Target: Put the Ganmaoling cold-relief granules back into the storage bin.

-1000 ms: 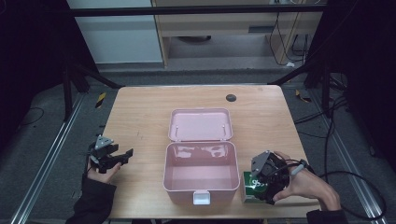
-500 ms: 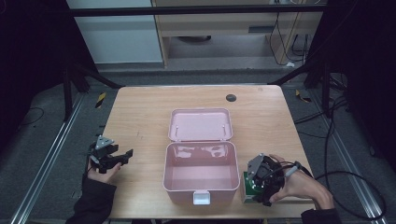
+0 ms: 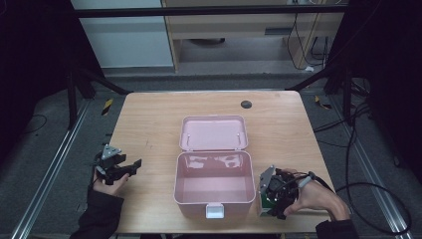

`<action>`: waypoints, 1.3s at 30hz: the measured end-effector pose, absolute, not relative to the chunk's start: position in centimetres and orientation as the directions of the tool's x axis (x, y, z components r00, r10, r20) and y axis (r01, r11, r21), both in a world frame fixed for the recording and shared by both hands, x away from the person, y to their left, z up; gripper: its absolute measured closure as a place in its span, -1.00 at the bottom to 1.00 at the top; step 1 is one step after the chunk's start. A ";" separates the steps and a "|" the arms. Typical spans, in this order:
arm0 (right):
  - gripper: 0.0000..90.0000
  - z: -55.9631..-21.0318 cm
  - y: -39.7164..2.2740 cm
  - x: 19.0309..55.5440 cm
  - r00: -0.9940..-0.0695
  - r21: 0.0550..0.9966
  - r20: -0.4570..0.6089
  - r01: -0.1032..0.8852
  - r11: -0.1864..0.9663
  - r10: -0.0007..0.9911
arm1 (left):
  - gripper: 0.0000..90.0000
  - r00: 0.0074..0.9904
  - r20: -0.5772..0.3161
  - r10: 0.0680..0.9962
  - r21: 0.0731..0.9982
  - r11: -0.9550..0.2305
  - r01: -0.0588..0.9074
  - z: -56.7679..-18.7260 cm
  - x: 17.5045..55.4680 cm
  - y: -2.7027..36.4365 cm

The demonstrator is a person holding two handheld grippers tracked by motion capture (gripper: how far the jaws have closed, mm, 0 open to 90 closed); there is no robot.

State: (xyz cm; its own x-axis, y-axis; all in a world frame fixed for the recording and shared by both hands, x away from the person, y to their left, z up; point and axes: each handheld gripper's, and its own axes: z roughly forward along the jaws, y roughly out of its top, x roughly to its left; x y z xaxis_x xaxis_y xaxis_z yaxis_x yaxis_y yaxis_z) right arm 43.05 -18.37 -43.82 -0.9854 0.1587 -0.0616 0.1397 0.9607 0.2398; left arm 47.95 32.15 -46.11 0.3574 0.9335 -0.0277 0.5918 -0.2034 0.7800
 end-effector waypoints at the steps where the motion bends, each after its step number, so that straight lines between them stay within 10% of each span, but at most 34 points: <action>1: -0.77 -43.9 -18.4 43.1 -0.986 0.239 -0.058 0.138 0.961 0.156 | -0.31 0.357 -0.029 0.934 0.780 -0.202 0.592 -46.1 47.9 32.2; 17: -0.64 -43.0 -19.0 43.1 -0.983 0.225 -0.010 0.179 0.958 0.186 | -0.30 0.355 -0.027 0.934 0.780 -0.203 0.592 -46.1 47.9 32.1; 39: -0.64 -33.5 -20.9 43.3 -0.961 0.335 -0.130 0.190 0.923 0.245 | -0.29 0.362 -0.028 0.932 0.771 -0.210 0.601 -46.2 47.9 31.8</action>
State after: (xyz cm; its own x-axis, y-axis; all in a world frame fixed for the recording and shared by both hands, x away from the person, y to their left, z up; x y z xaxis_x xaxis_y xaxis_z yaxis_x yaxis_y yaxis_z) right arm 43.26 -20.93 -33.49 -0.9608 0.2449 -0.1301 0.1899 0.9229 0.3350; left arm 47.92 31.81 -46.19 0.3621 0.9317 -0.0279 0.6005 -0.2103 0.7715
